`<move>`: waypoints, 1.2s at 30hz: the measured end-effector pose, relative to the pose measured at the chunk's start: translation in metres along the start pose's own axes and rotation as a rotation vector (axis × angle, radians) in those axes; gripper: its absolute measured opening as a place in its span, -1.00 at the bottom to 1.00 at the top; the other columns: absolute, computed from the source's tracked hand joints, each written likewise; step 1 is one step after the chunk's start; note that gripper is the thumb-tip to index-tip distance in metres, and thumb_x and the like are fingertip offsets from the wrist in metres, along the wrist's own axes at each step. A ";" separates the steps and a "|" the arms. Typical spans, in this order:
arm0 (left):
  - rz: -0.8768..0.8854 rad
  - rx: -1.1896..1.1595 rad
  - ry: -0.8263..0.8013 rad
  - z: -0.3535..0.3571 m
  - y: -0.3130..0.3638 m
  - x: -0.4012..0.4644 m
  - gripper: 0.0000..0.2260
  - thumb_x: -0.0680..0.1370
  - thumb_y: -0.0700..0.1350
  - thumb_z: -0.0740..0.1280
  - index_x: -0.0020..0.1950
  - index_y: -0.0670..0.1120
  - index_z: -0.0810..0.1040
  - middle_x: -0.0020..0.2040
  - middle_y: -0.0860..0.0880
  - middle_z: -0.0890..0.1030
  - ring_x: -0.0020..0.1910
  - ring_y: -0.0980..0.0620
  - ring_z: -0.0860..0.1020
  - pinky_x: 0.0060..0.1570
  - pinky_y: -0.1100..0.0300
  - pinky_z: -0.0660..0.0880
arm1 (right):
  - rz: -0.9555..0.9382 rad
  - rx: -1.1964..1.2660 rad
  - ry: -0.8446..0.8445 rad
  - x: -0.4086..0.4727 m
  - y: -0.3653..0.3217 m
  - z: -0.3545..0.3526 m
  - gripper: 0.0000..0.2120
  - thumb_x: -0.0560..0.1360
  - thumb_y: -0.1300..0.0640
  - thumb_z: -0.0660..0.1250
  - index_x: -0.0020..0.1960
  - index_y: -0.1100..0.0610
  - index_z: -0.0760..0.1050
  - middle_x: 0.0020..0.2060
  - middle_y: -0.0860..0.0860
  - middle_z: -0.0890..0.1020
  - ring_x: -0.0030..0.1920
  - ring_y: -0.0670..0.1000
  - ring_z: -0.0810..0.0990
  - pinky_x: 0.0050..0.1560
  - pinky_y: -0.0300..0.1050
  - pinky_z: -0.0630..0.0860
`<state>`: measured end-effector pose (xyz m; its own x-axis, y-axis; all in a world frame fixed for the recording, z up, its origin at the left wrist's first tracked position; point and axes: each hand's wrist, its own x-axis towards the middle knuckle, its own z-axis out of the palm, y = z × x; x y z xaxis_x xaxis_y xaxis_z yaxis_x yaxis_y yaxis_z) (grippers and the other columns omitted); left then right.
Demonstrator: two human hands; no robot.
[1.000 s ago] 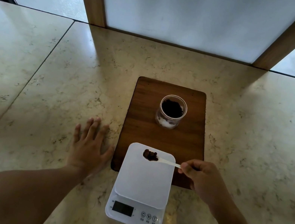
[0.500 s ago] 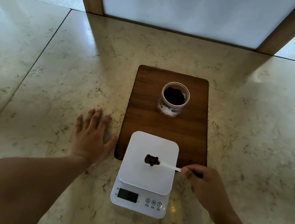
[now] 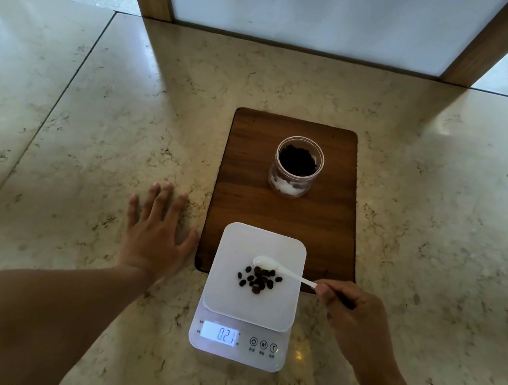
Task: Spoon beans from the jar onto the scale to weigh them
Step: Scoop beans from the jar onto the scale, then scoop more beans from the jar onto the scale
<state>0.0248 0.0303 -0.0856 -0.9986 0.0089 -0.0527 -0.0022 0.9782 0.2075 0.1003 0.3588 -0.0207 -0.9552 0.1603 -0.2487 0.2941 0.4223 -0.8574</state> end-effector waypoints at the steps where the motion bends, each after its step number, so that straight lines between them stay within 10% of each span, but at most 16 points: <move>1: -0.001 0.001 -0.002 0.000 0.000 0.000 -0.31 0.52 0.31 -0.04 0.58 0.00 0.16 0.63 -0.11 0.08 0.61 -0.08 -0.12 0.54 -0.19 -0.15 | -0.005 0.023 0.008 0.000 0.001 0.001 -0.78 0.51 0.22 0.41 -0.12 -0.12 0.66 -0.34 -0.29 0.66 -0.33 -0.22 0.58 -0.36 -0.40 0.45; 17: 0.007 -0.002 0.013 0.003 -0.003 0.000 -0.32 0.54 0.32 -0.02 0.58 0.00 0.17 0.63 -0.11 0.10 0.62 -0.07 -0.10 0.55 -0.19 -0.13 | -0.127 0.145 0.327 0.070 -0.062 0.005 -0.88 0.53 0.08 0.39 -0.04 0.06 0.70 -0.49 -0.10 0.58 -0.49 -0.01 0.41 -0.51 -0.15 0.33; 36: 0.021 -0.015 0.030 0.004 -0.004 0.000 -0.31 0.52 0.31 0.00 0.58 -0.01 0.19 0.62 -0.13 0.13 0.62 -0.10 -0.08 0.55 -0.21 -0.11 | -0.693 -0.748 0.330 0.119 -0.107 0.000 -0.92 0.54 0.26 0.39 -0.05 0.26 0.64 -0.26 0.13 0.59 -0.41 0.08 0.52 -0.39 -0.12 0.49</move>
<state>0.0255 0.0272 -0.0905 -0.9996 0.0228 -0.0193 0.0180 0.9747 0.2228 -0.0452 0.3324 0.0411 -0.8986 -0.1379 0.4165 -0.2563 0.9355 -0.2431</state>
